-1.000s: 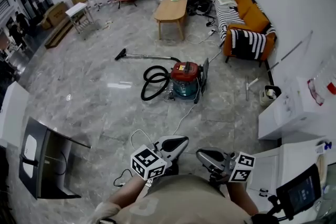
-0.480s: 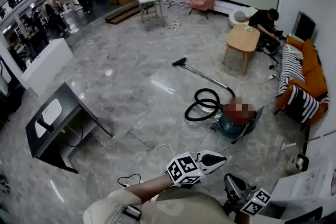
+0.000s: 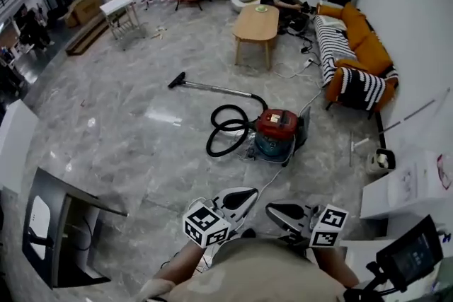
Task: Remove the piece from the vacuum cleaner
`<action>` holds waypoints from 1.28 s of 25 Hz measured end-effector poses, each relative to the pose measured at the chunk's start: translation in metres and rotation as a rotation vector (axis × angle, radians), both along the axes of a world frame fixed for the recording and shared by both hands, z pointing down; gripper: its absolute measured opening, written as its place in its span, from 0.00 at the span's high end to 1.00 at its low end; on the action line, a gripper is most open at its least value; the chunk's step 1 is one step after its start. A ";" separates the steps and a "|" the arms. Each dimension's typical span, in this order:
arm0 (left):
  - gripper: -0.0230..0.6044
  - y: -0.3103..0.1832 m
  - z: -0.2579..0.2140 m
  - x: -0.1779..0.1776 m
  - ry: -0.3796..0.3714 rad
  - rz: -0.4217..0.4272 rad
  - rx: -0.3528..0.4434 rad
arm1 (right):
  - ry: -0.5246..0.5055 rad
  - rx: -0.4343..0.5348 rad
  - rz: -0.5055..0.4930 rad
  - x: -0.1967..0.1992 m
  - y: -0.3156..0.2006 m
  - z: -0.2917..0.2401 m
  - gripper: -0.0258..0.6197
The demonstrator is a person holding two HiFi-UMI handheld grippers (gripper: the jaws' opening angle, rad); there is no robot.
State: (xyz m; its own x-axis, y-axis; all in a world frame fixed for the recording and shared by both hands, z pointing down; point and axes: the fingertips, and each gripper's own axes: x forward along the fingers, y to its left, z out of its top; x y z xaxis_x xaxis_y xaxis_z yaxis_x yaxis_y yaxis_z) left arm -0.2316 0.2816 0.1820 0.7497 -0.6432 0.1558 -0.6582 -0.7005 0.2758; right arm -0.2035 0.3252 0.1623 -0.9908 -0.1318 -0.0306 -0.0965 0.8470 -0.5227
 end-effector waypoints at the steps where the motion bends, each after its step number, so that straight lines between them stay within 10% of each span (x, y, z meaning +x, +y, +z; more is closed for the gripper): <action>1: 0.96 -0.003 -0.001 0.001 0.005 0.012 0.003 | 0.003 -0.006 0.016 0.000 -0.004 -0.001 0.96; 18: 0.96 -0.061 -0.001 0.039 -0.038 0.091 -0.017 | -0.008 -0.060 0.126 0.031 -0.071 0.006 0.96; 32: 0.96 -0.166 0.017 0.178 -0.147 0.128 -0.095 | -0.053 -0.160 0.232 0.179 -0.176 0.033 0.96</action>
State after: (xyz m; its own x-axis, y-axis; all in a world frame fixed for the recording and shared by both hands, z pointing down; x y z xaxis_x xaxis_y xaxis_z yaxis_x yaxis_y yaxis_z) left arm -0.0540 0.1158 0.1992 0.7891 -0.5214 0.3247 -0.6035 -0.7564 0.2522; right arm -0.0241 0.1494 0.1949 -0.9313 -0.3619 -0.0423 -0.2469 0.7122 -0.6571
